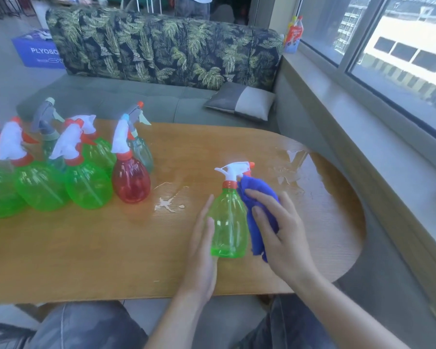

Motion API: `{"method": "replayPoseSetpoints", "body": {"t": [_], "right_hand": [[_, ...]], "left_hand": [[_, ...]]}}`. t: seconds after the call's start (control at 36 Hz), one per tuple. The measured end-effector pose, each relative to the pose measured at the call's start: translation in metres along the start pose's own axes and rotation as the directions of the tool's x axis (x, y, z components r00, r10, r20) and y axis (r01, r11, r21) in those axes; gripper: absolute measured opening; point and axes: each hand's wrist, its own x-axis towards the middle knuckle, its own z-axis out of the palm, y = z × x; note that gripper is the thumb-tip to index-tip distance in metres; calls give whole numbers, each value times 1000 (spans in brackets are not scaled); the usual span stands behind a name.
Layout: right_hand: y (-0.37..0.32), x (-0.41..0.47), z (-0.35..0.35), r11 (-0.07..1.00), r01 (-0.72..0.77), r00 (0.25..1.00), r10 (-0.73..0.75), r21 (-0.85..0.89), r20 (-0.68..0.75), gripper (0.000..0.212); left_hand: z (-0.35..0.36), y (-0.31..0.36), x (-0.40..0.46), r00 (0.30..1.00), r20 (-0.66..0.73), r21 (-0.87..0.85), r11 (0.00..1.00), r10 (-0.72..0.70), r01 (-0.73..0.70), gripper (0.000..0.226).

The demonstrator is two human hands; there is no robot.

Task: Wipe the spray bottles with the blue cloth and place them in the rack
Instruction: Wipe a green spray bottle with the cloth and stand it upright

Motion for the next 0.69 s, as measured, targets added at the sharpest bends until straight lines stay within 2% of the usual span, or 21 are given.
{"method": "replayPoseSetpoints", "body": {"t": [0.08, 0.19, 0.33, 0.44, 0.56, 0.61, 0.64, 0.69], "right_hand": [[-7, 17, 0, 971, 140, 990, -133, -196, 47, 36], [-6, 24, 17, 926, 115, 990, -78, -360, 116, 43], [1, 7, 27, 912, 239, 971, -216, -333, 105, 37], [-1, -8, 25, 837, 427, 904, -395, -343, 163, 34], [1, -15, 15, 799, 508, 859, -441, -323, 259, 35], [4, -17, 8, 784, 541, 835, -457, -304, 307, 33], [5, -18, 5, 766, 571, 813, -479, -294, 332, 32], [6, -19, 1, 696, 659, 742, -543, -285, 393, 27]], "left_hand": [[1, 2, -2, 1000, 22, -33, 999, -10, 11, 72], [1, -1, -1, 999, 31, -22, 1000, -7, 8, 81], [0, 0, 0, 1000, -28, -23, 1000, 7, -8, 63], [3, 7, 0, 998, -56, -28, 1000, -6, 4, 48], [5, 12, -4, 999, -44, 12, 1000, -14, 14, 55], [5, 13, -8, 999, -41, 40, 999, -24, 25, 71], [3, 11, -9, 999, -35, 31, 999, -18, 19, 76], [2, 10, -8, 999, -37, -1, 1000, -18, 18, 71]]}}
